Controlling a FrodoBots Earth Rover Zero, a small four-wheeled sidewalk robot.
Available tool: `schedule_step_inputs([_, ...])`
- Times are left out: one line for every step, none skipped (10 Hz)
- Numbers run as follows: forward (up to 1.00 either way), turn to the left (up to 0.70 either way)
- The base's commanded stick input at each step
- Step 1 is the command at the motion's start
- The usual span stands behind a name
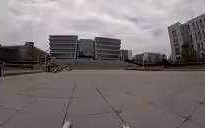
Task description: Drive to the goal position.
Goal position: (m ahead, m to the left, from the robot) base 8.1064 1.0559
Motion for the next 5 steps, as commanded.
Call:
schedule_step_inputs([0.7,0.0])
schedule_step_inputs([0.7,0.0])
schedule_step_inputs([0.7,0.04])
schedule_step_inputs([0.7,0.24])
schedule_step_inputs([0.7,0.2])
